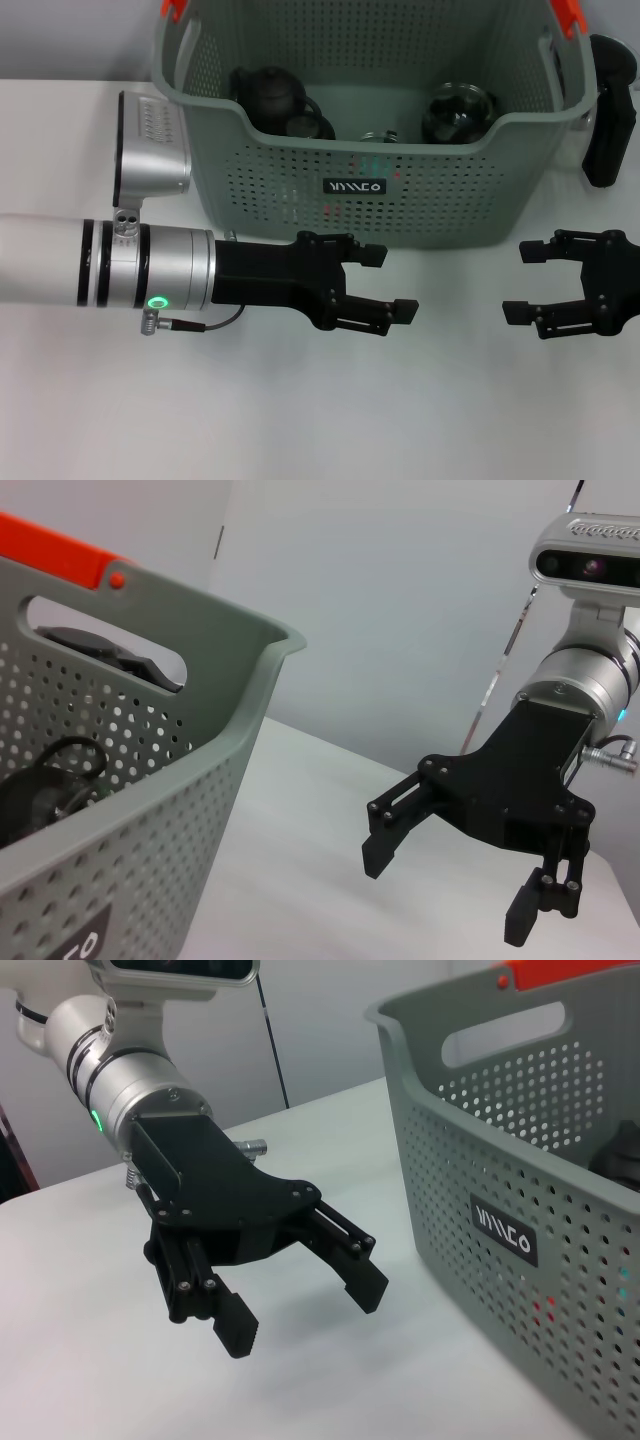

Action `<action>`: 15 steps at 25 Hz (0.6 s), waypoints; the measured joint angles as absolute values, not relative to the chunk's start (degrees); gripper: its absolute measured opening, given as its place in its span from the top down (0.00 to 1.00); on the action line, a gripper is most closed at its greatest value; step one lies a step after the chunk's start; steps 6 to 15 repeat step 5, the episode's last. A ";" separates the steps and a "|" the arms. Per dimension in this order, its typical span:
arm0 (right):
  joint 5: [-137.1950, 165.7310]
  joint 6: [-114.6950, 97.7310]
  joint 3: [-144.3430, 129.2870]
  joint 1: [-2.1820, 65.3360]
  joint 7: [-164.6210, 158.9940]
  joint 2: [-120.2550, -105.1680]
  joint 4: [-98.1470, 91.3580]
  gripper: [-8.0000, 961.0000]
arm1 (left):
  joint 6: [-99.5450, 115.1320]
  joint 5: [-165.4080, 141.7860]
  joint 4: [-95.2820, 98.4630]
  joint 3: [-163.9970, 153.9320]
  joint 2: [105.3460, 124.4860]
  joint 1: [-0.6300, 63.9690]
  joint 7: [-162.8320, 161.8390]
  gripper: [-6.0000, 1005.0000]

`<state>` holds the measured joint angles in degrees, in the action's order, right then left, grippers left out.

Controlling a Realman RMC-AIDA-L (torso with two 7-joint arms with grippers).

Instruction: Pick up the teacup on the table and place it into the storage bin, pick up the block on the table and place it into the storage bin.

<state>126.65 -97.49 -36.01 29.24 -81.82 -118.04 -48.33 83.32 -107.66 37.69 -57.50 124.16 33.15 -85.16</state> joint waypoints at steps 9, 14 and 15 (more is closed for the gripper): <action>126.65 -97.19 -36.10 29.52 -82.31 -117.96 -48.33 0.03 | 83.35 -107.66 37.77 -57.39 124.10 33.42 -85.64 0.13; 126.65 -97.19 -36.10 29.52 -82.31 -117.96 -48.33 0.03 | 83.35 -107.66 37.77 -57.39 124.10 33.42 -85.64 0.13; 126.65 -97.19 -36.10 29.52 -82.31 -117.96 -48.33 0.03 | 83.35 -107.66 37.77 -57.39 124.10 33.42 -85.64 0.13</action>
